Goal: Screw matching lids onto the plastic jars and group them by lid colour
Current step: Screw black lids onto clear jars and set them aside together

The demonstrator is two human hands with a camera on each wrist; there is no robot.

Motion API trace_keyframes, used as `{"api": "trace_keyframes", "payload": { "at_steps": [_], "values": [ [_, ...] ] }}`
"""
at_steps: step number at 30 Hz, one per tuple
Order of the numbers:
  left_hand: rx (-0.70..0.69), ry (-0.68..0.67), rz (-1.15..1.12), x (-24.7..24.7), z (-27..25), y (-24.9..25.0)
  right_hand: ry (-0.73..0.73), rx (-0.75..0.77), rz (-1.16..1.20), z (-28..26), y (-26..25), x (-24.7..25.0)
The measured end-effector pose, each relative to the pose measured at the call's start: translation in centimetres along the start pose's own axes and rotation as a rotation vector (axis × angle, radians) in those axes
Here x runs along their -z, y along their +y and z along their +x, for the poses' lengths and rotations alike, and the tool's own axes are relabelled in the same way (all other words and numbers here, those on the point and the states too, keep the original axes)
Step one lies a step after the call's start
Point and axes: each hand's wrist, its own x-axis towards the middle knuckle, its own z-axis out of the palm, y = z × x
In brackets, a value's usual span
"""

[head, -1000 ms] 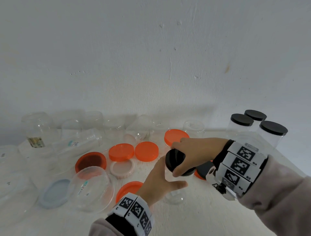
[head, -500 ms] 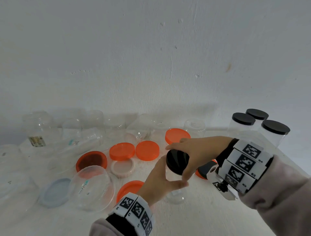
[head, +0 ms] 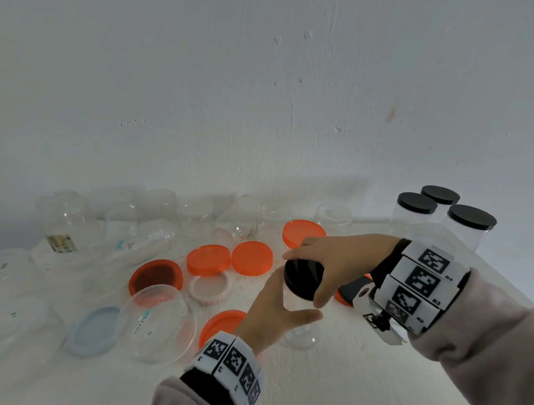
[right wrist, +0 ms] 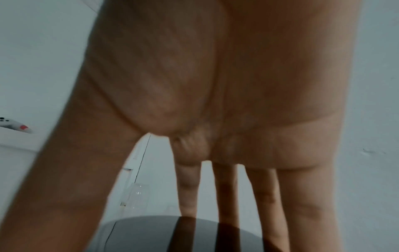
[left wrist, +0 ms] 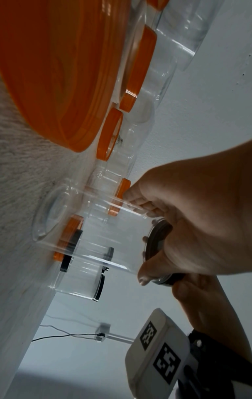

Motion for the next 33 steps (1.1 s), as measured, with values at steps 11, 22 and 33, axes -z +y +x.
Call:
{"api": "trace_keyframes", "payload": {
  "at_steps": [11,22,33],
  "values": [
    [0.001,-0.005,-0.027,0.1,0.0,-0.1,0.122,-0.092,0.022,0.2,-0.7,-0.7],
    [0.003,-0.002,-0.022,0.0,-0.1,-0.2,0.176,-0.053,-0.017,0.4,-0.7,-0.9],
    [-0.017,-0.005,-0.012,0.0,0.0,0.1,0.064,0.041,-0.007,0.3,-0.6,0.0]
  ]
}}
